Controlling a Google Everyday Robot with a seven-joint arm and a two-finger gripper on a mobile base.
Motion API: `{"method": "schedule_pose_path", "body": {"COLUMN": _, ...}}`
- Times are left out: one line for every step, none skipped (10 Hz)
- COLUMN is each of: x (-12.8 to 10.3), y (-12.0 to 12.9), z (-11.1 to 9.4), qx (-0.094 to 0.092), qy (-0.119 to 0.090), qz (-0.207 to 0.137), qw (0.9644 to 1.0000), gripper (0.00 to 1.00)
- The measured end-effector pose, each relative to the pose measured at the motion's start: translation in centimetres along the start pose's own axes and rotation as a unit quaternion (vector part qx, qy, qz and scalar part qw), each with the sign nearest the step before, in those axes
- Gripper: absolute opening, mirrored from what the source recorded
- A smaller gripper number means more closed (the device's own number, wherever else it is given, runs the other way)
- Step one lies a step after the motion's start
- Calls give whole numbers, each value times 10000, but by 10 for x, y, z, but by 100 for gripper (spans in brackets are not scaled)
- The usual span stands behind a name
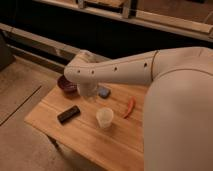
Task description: Push the ceramic bowl across the table
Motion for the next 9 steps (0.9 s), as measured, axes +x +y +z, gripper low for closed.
{"method": "schedule_pose_path", "body": {"x": -2, "y": -2, "z": 3, "qx": -35, "qy": -5, "qz": 32, "qw": 10000, "gripper": 19}}
{"method": "schedule_pose_path", "body": {"x": -2, "y": -2, "z": 7, "qx": -79, "qy": 18, "qz": 37, "qw": 10000, "gripper": 19}}
{"method": "schedule_pose_path", "body": {"x": -1, "y": -1, "z": 13, "qx": -132, "qy": 95, "qz": 38, "qw": 9999, "gripper": 19}}
{"method": "schedule_pose_path", "body": {"x": 2, "y": 2, "z": 20, "qx": -185, "qy": 196, "qz": 31, "qw": 9996, "gripper": 19}}
{"method": "schedule_pose_path", "body": {"x": 2, "y": 4, "z": 23, "qx": -212, "qy": 253, "qz": 21, "qw": 9995, "gripper": 19}}
{"method": "schedule_pose_path", "body": {"x": 2, "y": 6, "z": 29, "qx": -236, "qy": 320, "qz": 14, "qw": 9992, "gripper": 19}}
{"method": "schedule_pose_path", "body": {"x": 0, "y": 7, "z": 34, "qx": -231, "qy": 371, "qz": 11, "qw": 9990, "gripper": 19}}
{"method": "schedule_pose_path", "body": {"x": -2, "y": 6, "z": 40, "qx": -203, "qy": 417, "qz": 19, "qw": 9989, "gripper": 19}}
{"method": "schedule_pose_path", "body": {"x": -6, "y": 5, "z": 46, "qx": -187, "qy": 440, "qz": 34, "qw": 9989, "gripper": 19}}
